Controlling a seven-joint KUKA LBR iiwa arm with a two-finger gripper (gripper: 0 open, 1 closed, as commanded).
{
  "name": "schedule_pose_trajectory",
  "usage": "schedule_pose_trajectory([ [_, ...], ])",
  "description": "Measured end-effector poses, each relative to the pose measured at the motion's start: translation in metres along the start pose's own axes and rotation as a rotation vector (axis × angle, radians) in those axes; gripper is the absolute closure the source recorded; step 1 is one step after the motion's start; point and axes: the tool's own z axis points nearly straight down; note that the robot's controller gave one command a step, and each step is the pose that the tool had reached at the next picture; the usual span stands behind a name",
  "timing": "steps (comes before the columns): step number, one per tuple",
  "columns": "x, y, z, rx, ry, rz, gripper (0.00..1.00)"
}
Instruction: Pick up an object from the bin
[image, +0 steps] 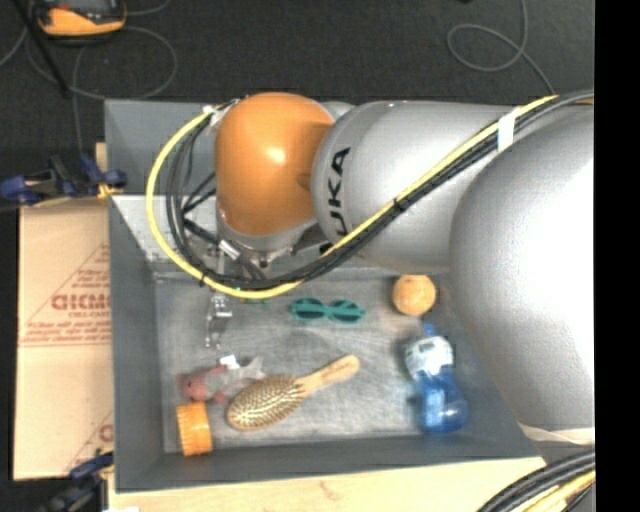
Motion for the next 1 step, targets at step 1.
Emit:
schedule_pose_trajectory([
  [1, -0.002, -0.0007, -0.004, -0.002, -0.007, 0.003, 0.0],
])
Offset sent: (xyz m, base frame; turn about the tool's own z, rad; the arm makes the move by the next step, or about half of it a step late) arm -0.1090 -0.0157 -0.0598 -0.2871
